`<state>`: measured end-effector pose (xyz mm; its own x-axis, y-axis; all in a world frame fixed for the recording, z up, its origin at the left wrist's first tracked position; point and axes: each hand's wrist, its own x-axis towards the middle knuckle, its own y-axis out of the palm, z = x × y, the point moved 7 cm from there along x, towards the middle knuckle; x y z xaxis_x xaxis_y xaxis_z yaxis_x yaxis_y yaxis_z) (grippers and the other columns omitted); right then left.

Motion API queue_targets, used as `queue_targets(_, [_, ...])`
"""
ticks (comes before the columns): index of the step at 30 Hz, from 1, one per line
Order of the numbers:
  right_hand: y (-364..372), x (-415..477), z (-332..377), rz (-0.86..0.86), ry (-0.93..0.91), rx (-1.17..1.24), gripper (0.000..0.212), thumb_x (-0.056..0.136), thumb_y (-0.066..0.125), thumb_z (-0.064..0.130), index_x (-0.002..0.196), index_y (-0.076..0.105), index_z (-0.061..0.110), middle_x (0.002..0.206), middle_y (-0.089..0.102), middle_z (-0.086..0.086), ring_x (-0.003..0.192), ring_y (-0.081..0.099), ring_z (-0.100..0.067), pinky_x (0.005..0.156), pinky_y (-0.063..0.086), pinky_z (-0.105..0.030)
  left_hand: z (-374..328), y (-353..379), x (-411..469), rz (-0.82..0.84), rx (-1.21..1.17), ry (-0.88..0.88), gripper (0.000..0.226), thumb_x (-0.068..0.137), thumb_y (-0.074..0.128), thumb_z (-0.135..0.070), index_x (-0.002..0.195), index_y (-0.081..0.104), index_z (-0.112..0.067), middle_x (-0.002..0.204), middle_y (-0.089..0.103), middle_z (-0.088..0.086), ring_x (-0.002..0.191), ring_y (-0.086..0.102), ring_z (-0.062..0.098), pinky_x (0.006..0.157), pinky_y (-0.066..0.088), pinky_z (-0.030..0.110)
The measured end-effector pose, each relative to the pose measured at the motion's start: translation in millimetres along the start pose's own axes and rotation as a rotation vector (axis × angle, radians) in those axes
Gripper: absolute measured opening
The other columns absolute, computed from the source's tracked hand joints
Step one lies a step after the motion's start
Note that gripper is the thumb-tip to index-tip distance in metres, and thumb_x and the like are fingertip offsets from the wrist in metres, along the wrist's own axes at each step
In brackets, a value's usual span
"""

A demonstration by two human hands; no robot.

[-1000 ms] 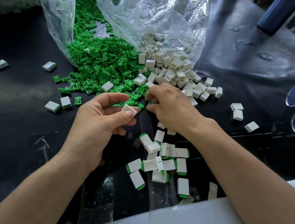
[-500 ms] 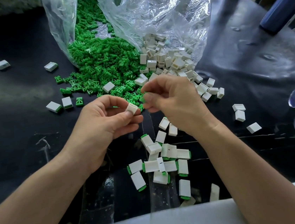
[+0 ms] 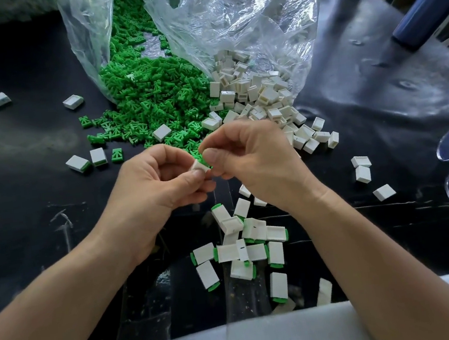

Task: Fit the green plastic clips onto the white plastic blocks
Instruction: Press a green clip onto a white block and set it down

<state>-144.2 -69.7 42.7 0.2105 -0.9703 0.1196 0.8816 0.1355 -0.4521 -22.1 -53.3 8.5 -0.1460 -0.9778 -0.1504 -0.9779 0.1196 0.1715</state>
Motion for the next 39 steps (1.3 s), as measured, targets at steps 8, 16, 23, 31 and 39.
queue_targets(8, [2, 1, -6, 0.077, 0.055, -0.035, 0.012, 0.087, 0.061, 0.014, 0.080, 0.067, 0.022, 0.064, 0.062, 0.010, 0.058, 0.062, -0.004, 0.063, 0.054, -0.020, -4, -2, 0, -0.024, 0.052, 0.022, 0.021, 0.059, 0.068, -0.017, 0.077, 0.059, -0.009, 0.068, 0.071, 0.009, 0.062, 0.070, 0.017, 0.052, 0.053, 0.019])
queue_targets(16, [6, -2, -1, 0.136, 0.027, -0.129, 0.019, 0.090, 0.056, 0.021, 0.075, 0.062, 0.011, 0.075, 0.064, -0.016, 0.072, 0.060, -0.031, 0.070, 0.050, -0.048, 1, -1, 0, 0.014, 0.003, -0.056, 0.025, 0.059, 0.066, -0.016, 0.081, 0.066, -0.003, 0.068, 0.071, 0.012, 0.061, 0.069, 0.015, 0.052, 0.053, 0.017])
queue_targets(23, [6, -3, -1, 0.193, 0.001, -0.243, 0.029, 0.093, 0.051, 0.022, 0.078, 0.059, -0.001, 0.075, 0.062, -0.017, 0.072, 0.058, -0.030, 0.071, 0.047, -0.049, -4, -1, -1, 0.002, 0.095, -0.027, 0.023, 0.060, 0.067, -0.016, 0.079, 0.067, -0.003, 0.066, 0.071, 0.011, 0.055, 0.068, 0.014, 0.051, 0.054, 0.018])
queue_targets(31, [10, -5, 12, 0.255, -0.133, -0.401, 0.022, 0.092, 0.050, 0.013, 0.075, 0.056, 0.000, 0.072, 0.056, -0.010, 0.072, 0.052, -0.025, 0.069, 0.041, -0.042, -16, 2, -8, 0.034, 0.266, 0.112, 0.019, 0.063, 0.066, -0.019, 0.077, 0.068, -0.006, 0.066, 0.071, 0.011, 0.056, 0.068, 0.015, 0.050, 0.052, 0.016])
queue_targets(39, [16, -9, 18, 0.349, -0.229, -0.621, 0.021, 0.094, 0.048, 0.016, 0.075, 0.053, 0.010, 0.070, 0.043, 0.006, 0.070, 0.043, -0.017, 0.064, 0.033, -0.033, -17, 3, -12, 0.049, 0.453, 0.196, 0.005, 0.069, 0.069, -0.014, 0.073, 0.069, -0.014, 0.060, 0.069, 0.005, 0.050, 0.065, 0.011, 0.048, 0.051, 0.016])
